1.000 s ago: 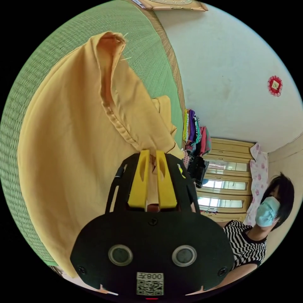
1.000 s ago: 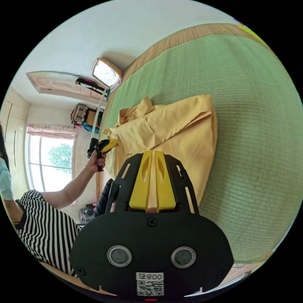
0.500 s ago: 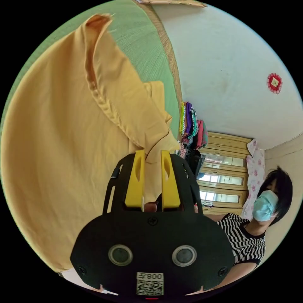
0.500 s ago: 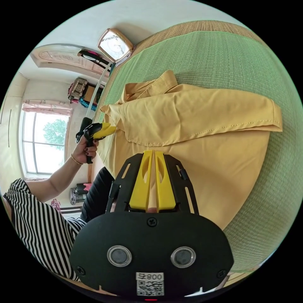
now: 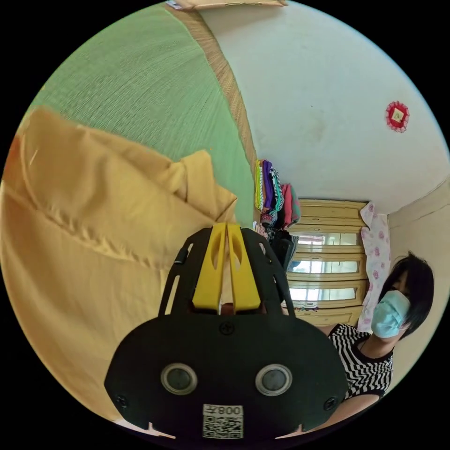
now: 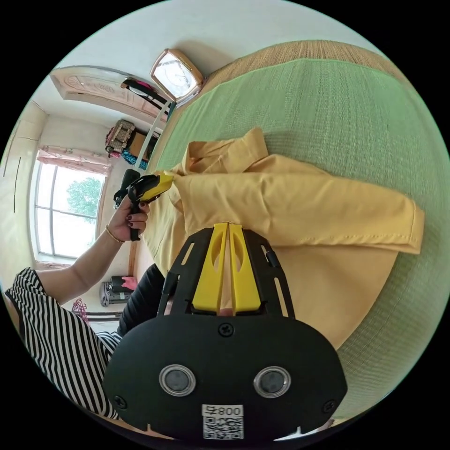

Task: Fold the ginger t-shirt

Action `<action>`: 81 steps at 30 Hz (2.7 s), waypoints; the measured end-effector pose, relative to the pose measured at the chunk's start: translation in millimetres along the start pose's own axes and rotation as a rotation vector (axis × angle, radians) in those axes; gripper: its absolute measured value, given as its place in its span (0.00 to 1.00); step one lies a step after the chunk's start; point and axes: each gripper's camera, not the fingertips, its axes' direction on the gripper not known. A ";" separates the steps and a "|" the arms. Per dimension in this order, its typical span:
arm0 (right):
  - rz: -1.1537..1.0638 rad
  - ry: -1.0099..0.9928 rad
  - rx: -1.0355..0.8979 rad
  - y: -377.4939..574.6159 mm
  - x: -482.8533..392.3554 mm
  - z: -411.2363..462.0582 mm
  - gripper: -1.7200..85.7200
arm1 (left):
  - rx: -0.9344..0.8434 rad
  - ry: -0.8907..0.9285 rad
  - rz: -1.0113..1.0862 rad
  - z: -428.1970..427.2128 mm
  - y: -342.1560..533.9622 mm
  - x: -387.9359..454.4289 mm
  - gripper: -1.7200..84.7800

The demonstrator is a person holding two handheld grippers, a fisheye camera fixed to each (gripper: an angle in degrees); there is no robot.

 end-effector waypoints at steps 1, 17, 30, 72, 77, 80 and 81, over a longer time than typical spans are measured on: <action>-0.012 0.002 0.021 -5.1 -0.6 -3.0 0.02 | 0.002 0.005 0.025 2.3 -4.2 7.5 0.03; -0.131 0.070 -0.025 7.6 -14.8 24.5 0.04 | -0.290 -0.281 0.140 80.8 41.3 40.6 0.07; -0.287 0.111 -0.176 18.1 -42.2 90.0 0.04 | -0.261 -0.376 0.233 92.6 45.2 75.6 0.07; -0.324 0.245 -0.071 12.8 -50.4 104.2 0.03 | -0.141 -0.156 0.261 62.3 45.6 95.2 0.03; -0.300 0.355 0.039 -30.1 -42.1 64.3 0.03 | -0.067 -0.133 0.274 48.8 11.5 101.3 0.04; -0.291 0.424 0.060 -57.4 -38.2 49.9 0.03 | -0.017 -0.126 0.255 37.2 4.3 98.1 0.07; -0.289 0.437 0.062 -62.0 -37.8 47.5 0.03 | -0.006 -0.128 0.255 34.1 5.0 97.6 0.08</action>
